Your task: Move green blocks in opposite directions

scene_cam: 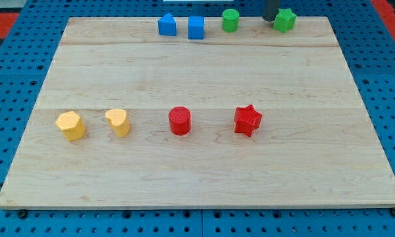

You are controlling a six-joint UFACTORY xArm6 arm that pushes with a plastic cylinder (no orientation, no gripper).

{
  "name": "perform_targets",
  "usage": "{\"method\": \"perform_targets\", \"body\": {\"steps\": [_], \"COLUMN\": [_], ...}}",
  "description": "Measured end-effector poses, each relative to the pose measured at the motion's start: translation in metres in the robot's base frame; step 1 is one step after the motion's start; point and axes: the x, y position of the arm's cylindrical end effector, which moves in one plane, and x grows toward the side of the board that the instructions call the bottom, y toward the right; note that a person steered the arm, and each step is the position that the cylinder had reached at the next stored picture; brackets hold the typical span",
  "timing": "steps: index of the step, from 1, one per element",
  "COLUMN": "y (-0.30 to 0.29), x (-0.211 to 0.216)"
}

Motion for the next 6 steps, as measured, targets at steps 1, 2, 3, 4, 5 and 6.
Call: {"method": "perform_targets", "body": {"steps": [1, 2, 3, 4, 5, 6], "y": [-0.02, -0.035, -0.069, -0.099, -0.102, -0.112], "x": [0.0, 0.0, 0.0, 0.013, 0.038, 0.052]}}
